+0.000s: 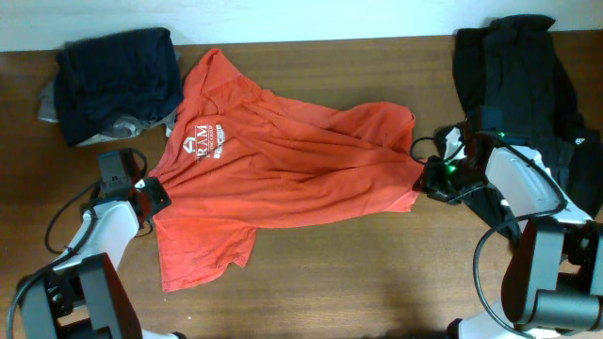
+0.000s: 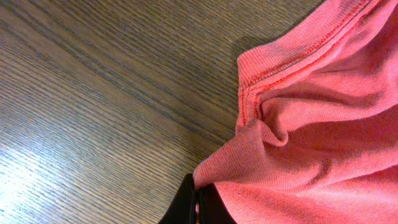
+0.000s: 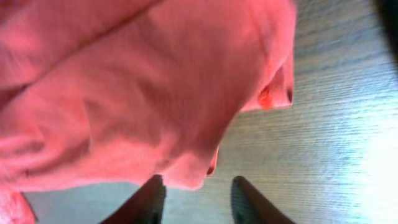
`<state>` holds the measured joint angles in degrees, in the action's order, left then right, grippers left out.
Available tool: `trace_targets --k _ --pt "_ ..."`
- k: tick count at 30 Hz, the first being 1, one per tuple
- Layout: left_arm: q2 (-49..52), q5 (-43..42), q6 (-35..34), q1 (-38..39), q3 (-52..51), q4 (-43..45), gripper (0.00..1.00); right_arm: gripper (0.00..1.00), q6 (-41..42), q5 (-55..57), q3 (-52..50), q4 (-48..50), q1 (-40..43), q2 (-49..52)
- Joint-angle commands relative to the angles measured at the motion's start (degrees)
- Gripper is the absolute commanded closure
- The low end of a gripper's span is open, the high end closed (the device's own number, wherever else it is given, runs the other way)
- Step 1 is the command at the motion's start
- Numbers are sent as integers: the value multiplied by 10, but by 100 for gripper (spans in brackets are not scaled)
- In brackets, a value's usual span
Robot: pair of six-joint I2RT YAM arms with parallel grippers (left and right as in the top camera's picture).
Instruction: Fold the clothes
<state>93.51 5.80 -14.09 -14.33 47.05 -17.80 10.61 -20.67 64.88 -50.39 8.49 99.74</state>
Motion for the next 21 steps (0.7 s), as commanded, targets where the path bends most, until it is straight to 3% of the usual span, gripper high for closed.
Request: trace_targets --k 1,12,15,19,21 --pt "1 -4 9 -5 11 2 99 56 -29 -14 2 -2 -1 -9" --pt "1 -4 9 -5 11 2 99 52 -10 -14 -74 128 -60 -8" --pt "1 -4 9 -5 11 2 99 63 -2 -14 -77 152 -75 -8" --pt "1 -5 9 -5 11 2 99 96 9 -33 -75 191 -78 -8" --pt "1 -4 9 -5 11 2 99 96 17 -59 -66 205 -78 -8"
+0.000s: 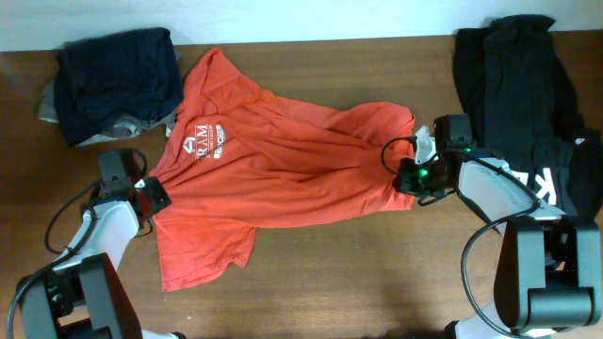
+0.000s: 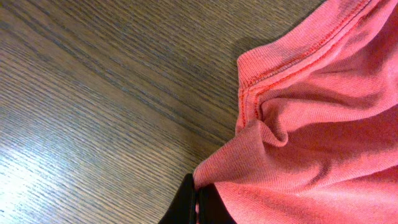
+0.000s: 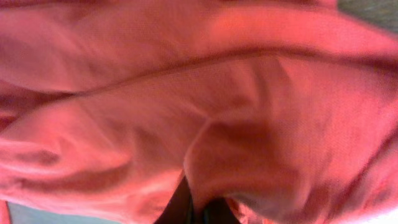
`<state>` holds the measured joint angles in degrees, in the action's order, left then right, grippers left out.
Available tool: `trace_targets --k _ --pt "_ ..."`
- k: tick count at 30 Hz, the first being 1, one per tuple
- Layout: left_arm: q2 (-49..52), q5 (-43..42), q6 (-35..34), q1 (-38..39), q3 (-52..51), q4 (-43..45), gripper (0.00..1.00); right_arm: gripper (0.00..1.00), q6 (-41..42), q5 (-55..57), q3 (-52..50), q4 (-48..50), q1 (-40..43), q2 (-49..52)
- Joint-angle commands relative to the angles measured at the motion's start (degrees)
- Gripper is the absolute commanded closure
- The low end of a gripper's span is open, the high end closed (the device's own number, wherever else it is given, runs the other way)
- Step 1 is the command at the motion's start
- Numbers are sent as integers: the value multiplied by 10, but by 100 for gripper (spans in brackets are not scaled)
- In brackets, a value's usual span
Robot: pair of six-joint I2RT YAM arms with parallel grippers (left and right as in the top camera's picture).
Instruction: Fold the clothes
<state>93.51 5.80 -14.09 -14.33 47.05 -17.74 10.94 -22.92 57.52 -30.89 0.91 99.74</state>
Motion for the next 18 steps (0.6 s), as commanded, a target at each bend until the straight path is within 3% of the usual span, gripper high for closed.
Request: trace_targets --k 1,12,18 --pt "1 -5 9 -5 11 1 99 96 16 -48 13 14 -2 -8" --pt "1 -4 9 -5 11 2 99 96 -6 -13 45 14 -58 -8" --pt "1 -4 9 -5 11 1 99 96 -6 6 105 -30 -34 -8"
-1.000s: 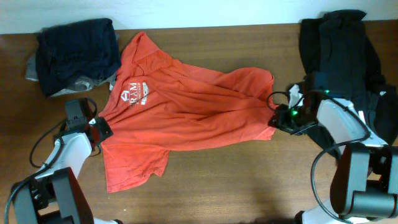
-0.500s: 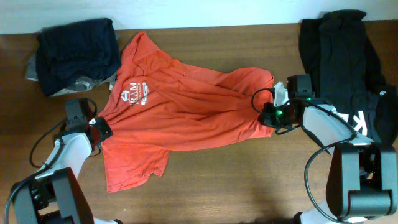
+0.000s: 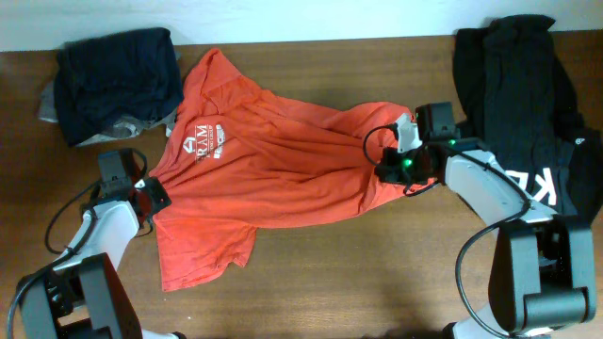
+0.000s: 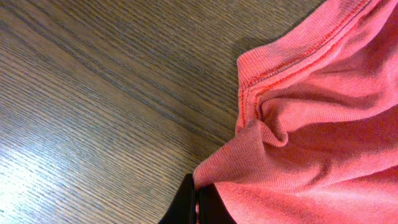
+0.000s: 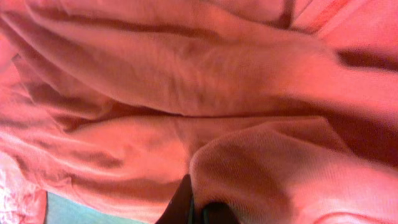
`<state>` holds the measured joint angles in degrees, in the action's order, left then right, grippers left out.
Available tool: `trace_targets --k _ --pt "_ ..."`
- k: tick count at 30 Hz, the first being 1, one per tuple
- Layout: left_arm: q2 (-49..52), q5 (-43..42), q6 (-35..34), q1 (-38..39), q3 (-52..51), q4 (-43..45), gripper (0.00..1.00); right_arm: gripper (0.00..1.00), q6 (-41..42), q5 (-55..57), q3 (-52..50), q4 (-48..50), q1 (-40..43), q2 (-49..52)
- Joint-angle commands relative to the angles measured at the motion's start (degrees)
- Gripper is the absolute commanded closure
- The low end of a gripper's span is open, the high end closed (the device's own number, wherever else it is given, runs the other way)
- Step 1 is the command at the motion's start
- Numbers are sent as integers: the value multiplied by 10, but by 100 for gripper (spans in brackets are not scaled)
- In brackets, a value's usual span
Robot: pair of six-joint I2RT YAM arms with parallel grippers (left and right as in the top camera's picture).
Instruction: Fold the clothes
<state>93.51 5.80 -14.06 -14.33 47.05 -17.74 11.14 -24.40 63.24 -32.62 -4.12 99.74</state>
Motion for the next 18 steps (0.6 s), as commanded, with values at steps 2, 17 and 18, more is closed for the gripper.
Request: trace_targets --k 2,17,18 --pt "1 -4 9 -5 11 1 99 96 -9 40 82 -48 36 -8" --pt "1 2 9 -5 11 3 99 96 -50 71 156 -115 144 -8" --pt "1 2 9 -5 11 3 99 96 -50 71 156 -115 143 -8"
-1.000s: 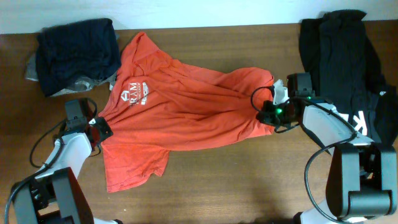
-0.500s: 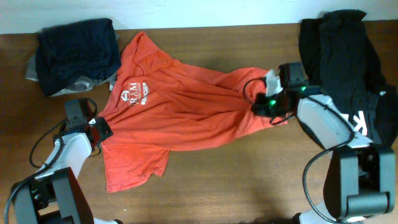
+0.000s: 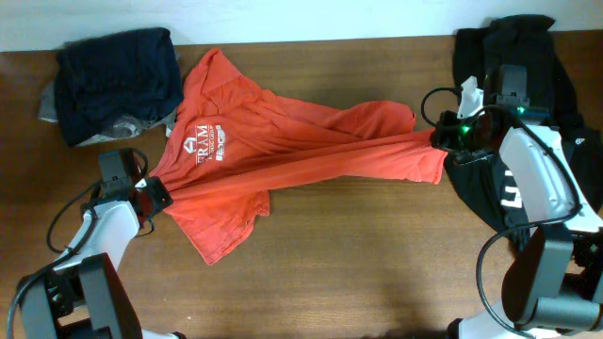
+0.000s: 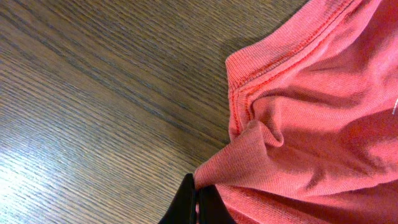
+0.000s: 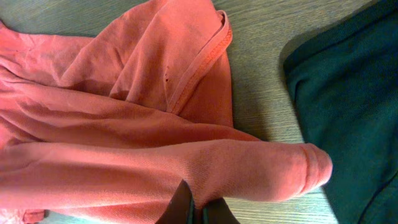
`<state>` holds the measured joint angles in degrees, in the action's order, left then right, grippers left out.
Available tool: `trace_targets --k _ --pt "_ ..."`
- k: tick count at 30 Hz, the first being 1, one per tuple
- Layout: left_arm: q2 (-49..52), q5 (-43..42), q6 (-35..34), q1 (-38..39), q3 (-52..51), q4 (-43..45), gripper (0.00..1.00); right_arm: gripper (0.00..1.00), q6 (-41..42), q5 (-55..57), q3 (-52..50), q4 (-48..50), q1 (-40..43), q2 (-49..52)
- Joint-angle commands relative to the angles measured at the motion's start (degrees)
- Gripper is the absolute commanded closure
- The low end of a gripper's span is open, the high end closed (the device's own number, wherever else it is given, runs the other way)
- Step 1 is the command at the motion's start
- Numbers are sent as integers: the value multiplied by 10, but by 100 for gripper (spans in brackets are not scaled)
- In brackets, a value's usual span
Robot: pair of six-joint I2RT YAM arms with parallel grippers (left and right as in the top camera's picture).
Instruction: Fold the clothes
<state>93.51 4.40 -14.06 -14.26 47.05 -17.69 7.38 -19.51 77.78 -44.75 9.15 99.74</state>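
An orange T-shirt (image 3: 283,141) with a white chest print lies stretched across the table from left to right. My left gripper (image 3: 155,198) is shut on its left edge near a stitched hem (image 4: 249,81), close to the wood. My right gripper (image 3: 445,141) is shut on a thick fold of the shirt (image 5: 236,168) at its right end, next to the black clothes. The shirt's lower part is pulled into a taut band between both grippers, with a flap (image 3: 226,231) hanging toward the front.
A dark folded pile (image 3: 118,80) sits at the back left. A heap of black clothes (image 3: 528,75) lies at the back right, under and beside my right arm. Bare wooden table (image 3: 358,273) fills the front.
My right gripper has moved right, from over the shirt's middle-right to beside the black heap, drawing the orange cloth taut. The shirt's lower hem has risen and narrowed. The left gripper has stayed put.
My right gripper stood open at the shirt's right edge while the left was shut on the left edge. Then the right was shut on orange cloth, then farther left over the shirt. Now it is far right with the shirt stretched between both grippers.
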Motion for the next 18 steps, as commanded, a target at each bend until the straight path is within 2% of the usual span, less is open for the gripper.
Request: trace_targets --k 1,14,15,16,17,18 --pt "1 16 9 -5 11 3 99 96 -12 22 10 7 9 -8" --pt "-1 -26 9 -5 29 -36 99 95 -12 22 10 -1 6 -8" --pt "-1 -28 9 -5 34 -42 95 93 -12 22 10 -1 6 -8" --pt "-4 -28 9 -5 40 -52 63 91 -12 22 10 -1 6 -8" --pt "-6 -28 9 -5 44 -56 41 90 -12 22 10 -1 6 -8" --pt "-10 -29 10 -5 49 -63 24 88 -12 22 10 -1 6 -8"
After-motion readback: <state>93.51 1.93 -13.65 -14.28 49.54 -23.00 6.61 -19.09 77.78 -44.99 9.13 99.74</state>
